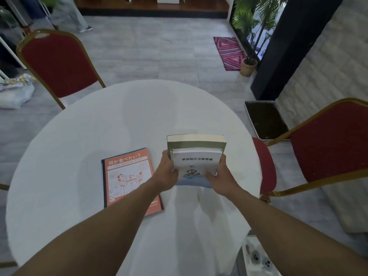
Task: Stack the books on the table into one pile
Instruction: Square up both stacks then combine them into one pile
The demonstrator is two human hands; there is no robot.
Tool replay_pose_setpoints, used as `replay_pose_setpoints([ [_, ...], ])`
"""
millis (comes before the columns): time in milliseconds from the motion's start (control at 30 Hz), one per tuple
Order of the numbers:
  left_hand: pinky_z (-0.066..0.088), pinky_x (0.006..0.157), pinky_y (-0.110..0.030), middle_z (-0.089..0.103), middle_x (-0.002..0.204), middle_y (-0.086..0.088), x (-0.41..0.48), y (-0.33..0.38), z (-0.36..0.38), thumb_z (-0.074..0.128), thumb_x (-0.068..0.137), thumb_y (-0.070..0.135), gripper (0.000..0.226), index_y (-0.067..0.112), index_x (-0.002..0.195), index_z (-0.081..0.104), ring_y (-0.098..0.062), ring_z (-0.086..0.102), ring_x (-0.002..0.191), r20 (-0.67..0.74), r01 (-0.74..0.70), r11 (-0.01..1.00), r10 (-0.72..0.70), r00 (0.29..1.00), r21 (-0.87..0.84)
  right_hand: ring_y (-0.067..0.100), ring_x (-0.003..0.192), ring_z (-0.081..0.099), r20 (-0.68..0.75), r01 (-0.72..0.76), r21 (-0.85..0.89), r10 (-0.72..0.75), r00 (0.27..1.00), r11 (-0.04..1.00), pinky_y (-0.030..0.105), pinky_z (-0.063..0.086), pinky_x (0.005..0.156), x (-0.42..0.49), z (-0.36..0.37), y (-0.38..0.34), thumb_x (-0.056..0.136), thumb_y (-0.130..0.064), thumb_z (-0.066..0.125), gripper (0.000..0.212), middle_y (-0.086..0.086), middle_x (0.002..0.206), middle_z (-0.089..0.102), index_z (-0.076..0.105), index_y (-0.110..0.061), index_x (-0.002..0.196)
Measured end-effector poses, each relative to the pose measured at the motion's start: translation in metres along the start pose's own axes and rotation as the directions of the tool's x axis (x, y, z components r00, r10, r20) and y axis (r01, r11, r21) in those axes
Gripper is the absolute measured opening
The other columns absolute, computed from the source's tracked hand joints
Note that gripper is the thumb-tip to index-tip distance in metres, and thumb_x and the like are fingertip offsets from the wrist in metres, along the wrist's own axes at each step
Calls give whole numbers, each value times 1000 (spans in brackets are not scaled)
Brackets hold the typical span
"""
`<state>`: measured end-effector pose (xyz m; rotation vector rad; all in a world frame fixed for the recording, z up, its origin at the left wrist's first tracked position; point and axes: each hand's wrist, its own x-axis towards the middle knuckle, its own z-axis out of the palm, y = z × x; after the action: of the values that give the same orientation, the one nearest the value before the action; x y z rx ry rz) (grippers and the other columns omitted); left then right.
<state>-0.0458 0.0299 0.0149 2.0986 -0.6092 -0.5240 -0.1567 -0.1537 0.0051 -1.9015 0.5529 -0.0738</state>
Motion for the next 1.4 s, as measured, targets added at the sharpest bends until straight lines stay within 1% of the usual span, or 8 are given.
replay_pose_setpoints([
  [133, 45, 106, -38, 43, 131, -6, 1, -2, -2, 51, 87, -7, 59, 12, 137, 26, -18, 44, 125, 16, 45, 998, -44, 999, -54, 18, 130, 50, -13, 41, 36, -41, 999, 999, 44, 49, 108, -3, 3, 3, 91, -4, 67, 63, 3, 137, 50, 30, -26, 137],
  [300, 40, 108, -34, 43, 131, -6, -4, -12, 5, 52, 87, -5, 59, 13, 137, 26, -15, 43, 123, -13, 57, 997, -57, 998, -46, 19, 128, 51, -12, 16, 39, -16, 1000, 999, 31, 47, 103, -4, 8, 9, 90, -6, 69, 64, 1, 135, 50, 28, -29, 133],
  [433, 41, 102, -28, 43, 128, 1, 0, -14, 2, 48, 83, -7, 58, 18, 132, 31, -14, 44, 122, -34, 63, 997, -65, 997, -52, 21, 129, 50, 0, 20, 27, -20, 1000, 999, 46, 48, 108, -2, 6, 8, 91, -1, 65, 63, 5, 137, 49, 29, -22, 139],
  [500, 43, 101, -29, 43, 126, 3, 1, -14, 1, 48, 83, -7, 58, 21, 130, 31, -11, 44, 119, -35, 53, 997, -55, 998, -59, 21, 129, 50, -22, 41, 17, -41, 999, 999, 46, 47, 108, -3, 6, 8, 91, -1, 64, 62, 6, 137, 49, 30, -22, 138],
  [733, 43, 107, -34, 38, 127, 5, 2, -14, 1, 53, 86, -5, 64, 13, 141, 27, -14, 41, 125, 17, 23, 999, -23, 1000, -22, 15, 120, 51, -29, 8, 44, -7, 1000, 999, 24, 47, 96, -3, 11, 8, 89, -4, 69, 63, 0, 131, 50, 28, -30, 129],
  [933, 47, 101, -37, 41, 124, 7, 2, -12, -7, 53, 84, -4, 61, 15, 137, 31, -13, 44, 119, -17, 0, 999, 0, 1000, -33, 16, 123, 52, -8, 24, 15, -24, 1000, 1000, 35, 50, 102, -1, 7, 5, 91, -2, 66, 63, 0, 132, 52, 29, -22, 138],
  [1200, 46, 104, -39, 45, 127, 3, 4, -14, -6, 53, 86, -4, 61, 16, 138, 29, -18, 46, 121, 27, 38, 999, -38, 999, 7, 23, 119, 56, -5, -24, -54, 23, 1000, 998, 34, 46, 95, -2, 6, 11, 93, -9, 64, 58, 4, 131, 57, 30, -13, 140],
  [1400, 45, 102, -31, 45, 125, 9, 4, -15, -6, 58, 87, -2, 61, 20, 138, 31, -13, 46, 120, -3, 6, 999, -6, 1000, -34, 17, 120, 54, -27, 7, -29, -8, 1000, 1000, 33, 47, 99, -2, 6, 13, 92, -8, 63, 56, -1, 130, 56, 34, -22, 137],
])
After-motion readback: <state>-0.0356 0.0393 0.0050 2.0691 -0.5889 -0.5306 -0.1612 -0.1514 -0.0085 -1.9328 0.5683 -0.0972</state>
